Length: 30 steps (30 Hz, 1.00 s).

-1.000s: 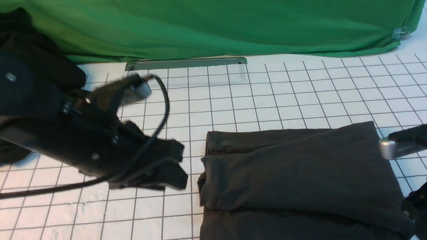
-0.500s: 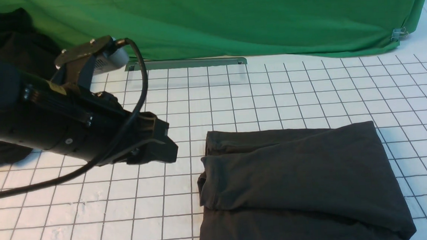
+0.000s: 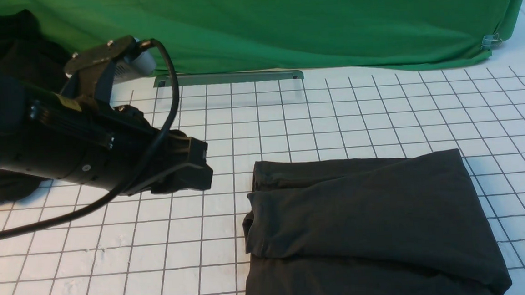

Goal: Fold a long-sleeved shirt over a white checkered tablecloth.

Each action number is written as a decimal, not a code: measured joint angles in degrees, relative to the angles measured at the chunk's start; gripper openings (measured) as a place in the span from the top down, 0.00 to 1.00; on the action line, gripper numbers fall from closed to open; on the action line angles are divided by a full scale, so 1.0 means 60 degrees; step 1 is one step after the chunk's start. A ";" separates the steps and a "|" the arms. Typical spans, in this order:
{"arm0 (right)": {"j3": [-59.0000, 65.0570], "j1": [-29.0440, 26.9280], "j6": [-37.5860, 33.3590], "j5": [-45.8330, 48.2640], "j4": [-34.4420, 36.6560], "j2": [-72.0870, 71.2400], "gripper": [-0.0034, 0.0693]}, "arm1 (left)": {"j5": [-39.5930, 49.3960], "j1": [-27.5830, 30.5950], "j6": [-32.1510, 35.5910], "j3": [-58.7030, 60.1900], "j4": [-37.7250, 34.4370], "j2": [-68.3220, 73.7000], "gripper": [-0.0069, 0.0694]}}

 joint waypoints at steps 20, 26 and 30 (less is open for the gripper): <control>0.0031 0.0000 0.0000 -0.0170 0.0000 0.0000 0.87 | -0.0624 0.0000 0.0035 0.0000 0.0327 0.0000 0.62; 0.0347 0.0000 0.0000 -0.0272 -0.0058 -0.0198 0.86 | -0.0924 0.0000 0.0042 0.0000 0.0347 0.0000 0.62; 0.1337 -0.0062 0.0000 -0.0353 -0.0099 -0.0472 0.85 | -0.1022 0.0000 0.0046 0.0000 0.0347 0.0000 0.62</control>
